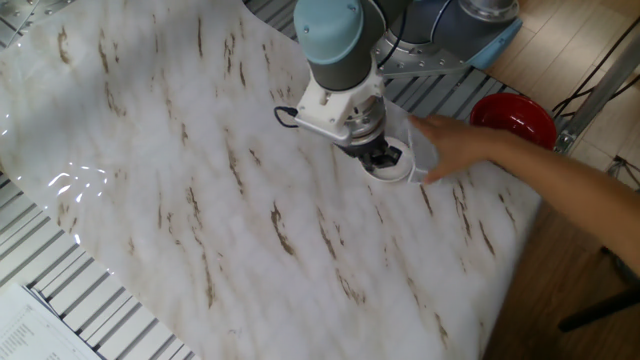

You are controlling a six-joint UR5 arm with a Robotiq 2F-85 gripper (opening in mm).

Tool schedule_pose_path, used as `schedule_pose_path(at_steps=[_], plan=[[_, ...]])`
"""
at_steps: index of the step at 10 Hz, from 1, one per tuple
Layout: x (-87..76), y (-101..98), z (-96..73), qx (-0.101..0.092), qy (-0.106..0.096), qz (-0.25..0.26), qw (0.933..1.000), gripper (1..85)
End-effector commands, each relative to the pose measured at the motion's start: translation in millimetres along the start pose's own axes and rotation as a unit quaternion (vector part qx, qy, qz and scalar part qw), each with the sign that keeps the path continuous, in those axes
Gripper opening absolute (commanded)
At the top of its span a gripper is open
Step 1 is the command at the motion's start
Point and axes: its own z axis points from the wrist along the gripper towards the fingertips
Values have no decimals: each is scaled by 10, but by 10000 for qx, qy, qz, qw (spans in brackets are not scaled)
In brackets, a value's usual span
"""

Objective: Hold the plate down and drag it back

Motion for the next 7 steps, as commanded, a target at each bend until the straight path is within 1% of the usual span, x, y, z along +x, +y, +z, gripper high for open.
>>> schedule_pose_path(at_steps=[1, 3, 4, 5, 6, 7], plan=[[-84, -54, -124, 119, -103, -203, 9997, 13], [-157, -79, -157, 155, -246, -179, 9994, 13], [39, 98, -156, -146, 146, 110, 9997, 13], [131, 52, -150, -47, 312, 58, 9995, 13], [162, 113, -129, -200, 310, 107, 9993, 13], [169, 120, -60, -254, 250, 83, 9993, 13]])
